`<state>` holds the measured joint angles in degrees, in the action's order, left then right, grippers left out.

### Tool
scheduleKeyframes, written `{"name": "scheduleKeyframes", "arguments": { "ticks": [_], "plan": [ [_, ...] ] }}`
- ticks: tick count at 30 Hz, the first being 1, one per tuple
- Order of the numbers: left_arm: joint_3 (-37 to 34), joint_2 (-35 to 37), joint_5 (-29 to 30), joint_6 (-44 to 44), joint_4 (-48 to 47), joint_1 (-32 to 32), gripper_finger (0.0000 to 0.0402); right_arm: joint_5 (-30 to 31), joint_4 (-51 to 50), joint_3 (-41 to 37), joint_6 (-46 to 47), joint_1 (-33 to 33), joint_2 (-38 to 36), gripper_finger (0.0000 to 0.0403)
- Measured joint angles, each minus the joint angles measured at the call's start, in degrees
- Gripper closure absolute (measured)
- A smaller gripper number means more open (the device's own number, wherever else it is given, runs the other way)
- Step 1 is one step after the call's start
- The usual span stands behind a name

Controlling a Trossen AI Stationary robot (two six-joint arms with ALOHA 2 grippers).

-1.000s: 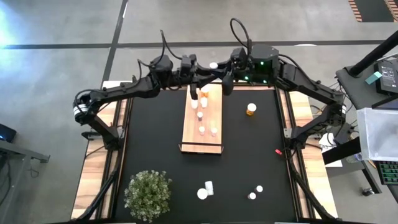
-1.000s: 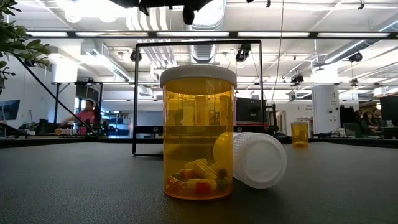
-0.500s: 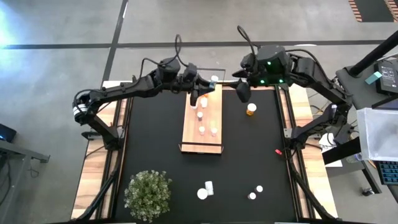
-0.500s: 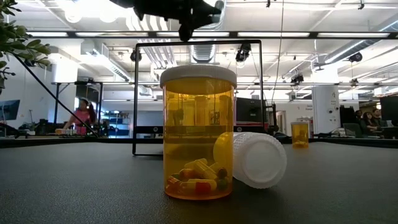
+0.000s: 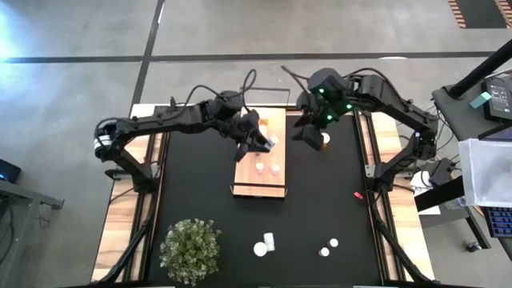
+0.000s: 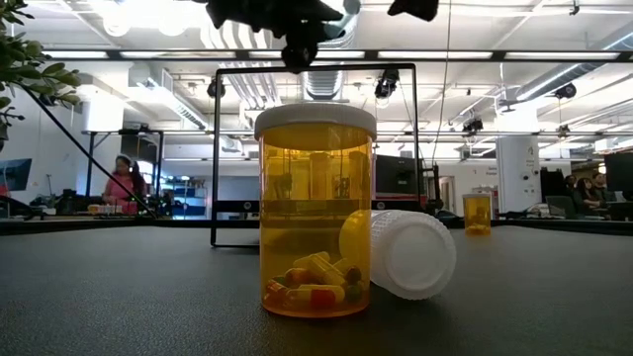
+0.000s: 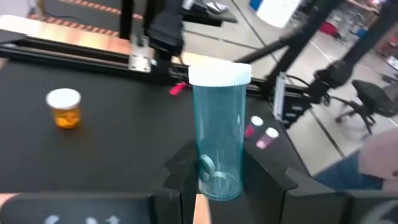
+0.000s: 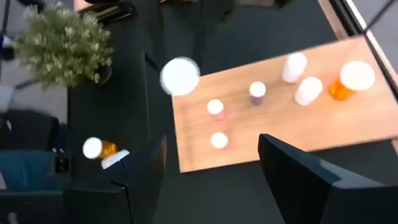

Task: Pick and place medicine bottles onto shelf by color
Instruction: Put the top blue pill bottle on the shelf aligned with the other blue pill bottle

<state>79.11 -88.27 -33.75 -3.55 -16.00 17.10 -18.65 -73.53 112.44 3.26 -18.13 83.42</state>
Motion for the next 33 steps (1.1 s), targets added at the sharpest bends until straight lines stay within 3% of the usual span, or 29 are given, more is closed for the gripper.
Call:
{"name": "scheduleKeyframes", "arguments": {
  "ticks": [5, 12, 24, 33],
  "plan": [
    [0.00, 0.00, 3.25, 0.04, 0.93, -2.23, 0.0313, -0.24, 0.53, -0.08, -4.50, 0.66, 2.27, 0.0156],
    [0.00, 0.02, 6.17, -0.44, 2.63, -2.29, 0.0313, -6.01, 2.44, -0.11, -7.87, 1.85, 6.19, 0.0156],
    [0.00, 0.02, 6.66, -0.52, 2.57, -2.23, 0.0313, -5.81, 6.98, -0.11, -8.30, 2.03, 7.56, 0.0157],
    [0.00, 0.02, 6.66, -0.52, 2.61, -2.20, 0.0313, -5.80, 8.44, -0.11, -7.13, 2.01, 7.16, 0.0198]
  ]
}}
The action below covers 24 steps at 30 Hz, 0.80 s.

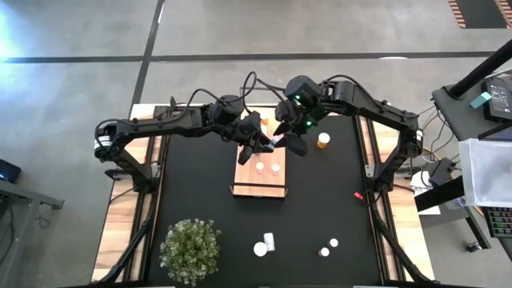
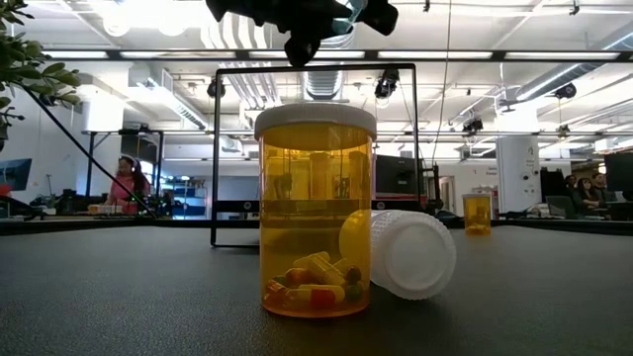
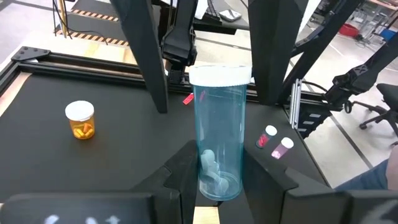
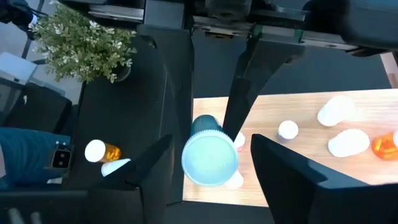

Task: Pick and place medicine bottles onto shelf by color
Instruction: Put the top blue pill bottle on the shelf aligned with the other blue pill bottle

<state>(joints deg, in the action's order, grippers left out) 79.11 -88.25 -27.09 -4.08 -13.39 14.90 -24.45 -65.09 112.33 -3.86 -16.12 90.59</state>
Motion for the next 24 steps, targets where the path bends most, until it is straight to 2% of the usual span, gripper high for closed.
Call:
{"name": "scheduleKeyframes", "arguments": {
  "ticks": [24],
  "plan": [
    [-0.02, 0.00, 0.26, 0.30, 2.24, 0.02, 0.0313, 0.01, 0.05, 0.00, 3.02, 0.00, -0.11, 0.0302]
  ]
}}
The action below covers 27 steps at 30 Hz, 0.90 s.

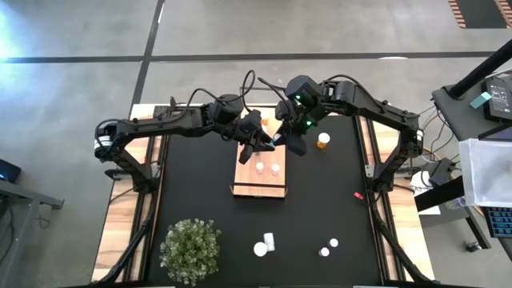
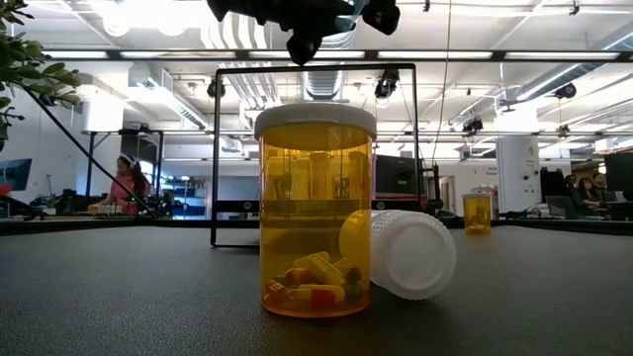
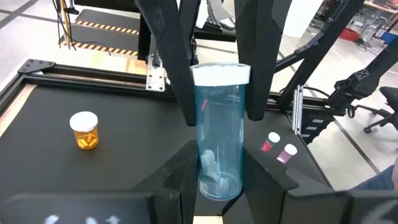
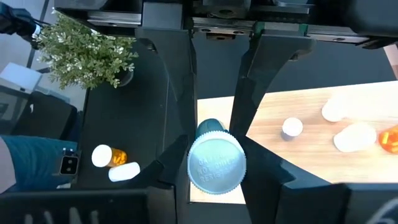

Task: Pick and place medicine bottles onto shelf by color
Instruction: Put the top blue pill bottle on the shelf aligned with the other blue pill bottle

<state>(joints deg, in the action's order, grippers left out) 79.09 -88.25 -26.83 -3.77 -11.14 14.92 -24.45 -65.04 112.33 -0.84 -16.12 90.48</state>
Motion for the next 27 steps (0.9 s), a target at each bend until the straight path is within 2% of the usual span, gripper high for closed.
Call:
{"name": "scheduleKeyframes", "arguments": {
  "ticks": [7, 21, 27],
  "plan": [
    [0.00, 0.00, 0.15, -0.16, 0.09, 0.00, 0.0298, 0.36, -0.10, 0.00, 0.17, -0.09, -0.08, 0.0299],
    [0.00, 0.00, 1.88, -0.39, 0.03, 0.26, 0.0178, 1.15, -3.98, 2.50, 0.48, -1.84, -0.85, 0.0299],
    [0.00, 0.40, 2.21, -0.46, -2.42, 1.97, 0.0162, 9.15, -10.10, 2.88, 0.88, -3.39, -0.90, 0.0298]
  ]
}}
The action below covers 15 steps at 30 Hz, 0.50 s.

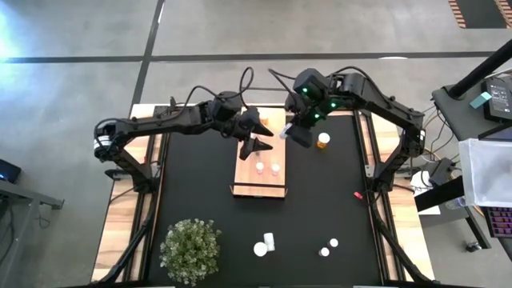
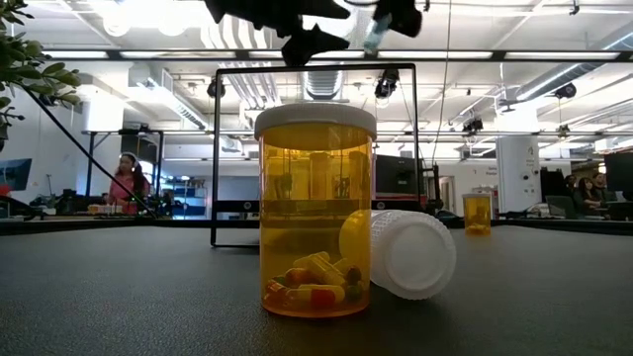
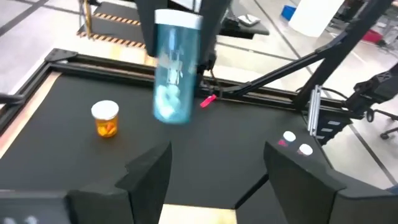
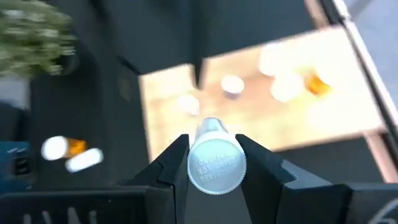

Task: Pick and place medicine bottles onto shelf by color
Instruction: Put the top blue pill bottle on the shelf aligned with the other blue pill bottle

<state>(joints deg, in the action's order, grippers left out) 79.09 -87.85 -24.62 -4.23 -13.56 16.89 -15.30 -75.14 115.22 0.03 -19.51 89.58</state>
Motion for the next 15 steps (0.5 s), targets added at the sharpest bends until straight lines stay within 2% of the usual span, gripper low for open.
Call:
{"name": "scheduleKeyframes", "arguments": {
  "ticks": [6, 15],
  "plan": [
    [0.00, 2.37, 1.68, -0.02, -4.80, 2.04, 0.0161, 4.71, -0.31, -4.80, 1.83, -1.19, 0.00, 0.0298],
    [0.00, 5.46, 8.63, 0.03, -10.21, 3.10, 0.0161, 5.28, 11.39, -18.69, 9.19, -1.92, 0.31, 0.0298]
  ]
}}
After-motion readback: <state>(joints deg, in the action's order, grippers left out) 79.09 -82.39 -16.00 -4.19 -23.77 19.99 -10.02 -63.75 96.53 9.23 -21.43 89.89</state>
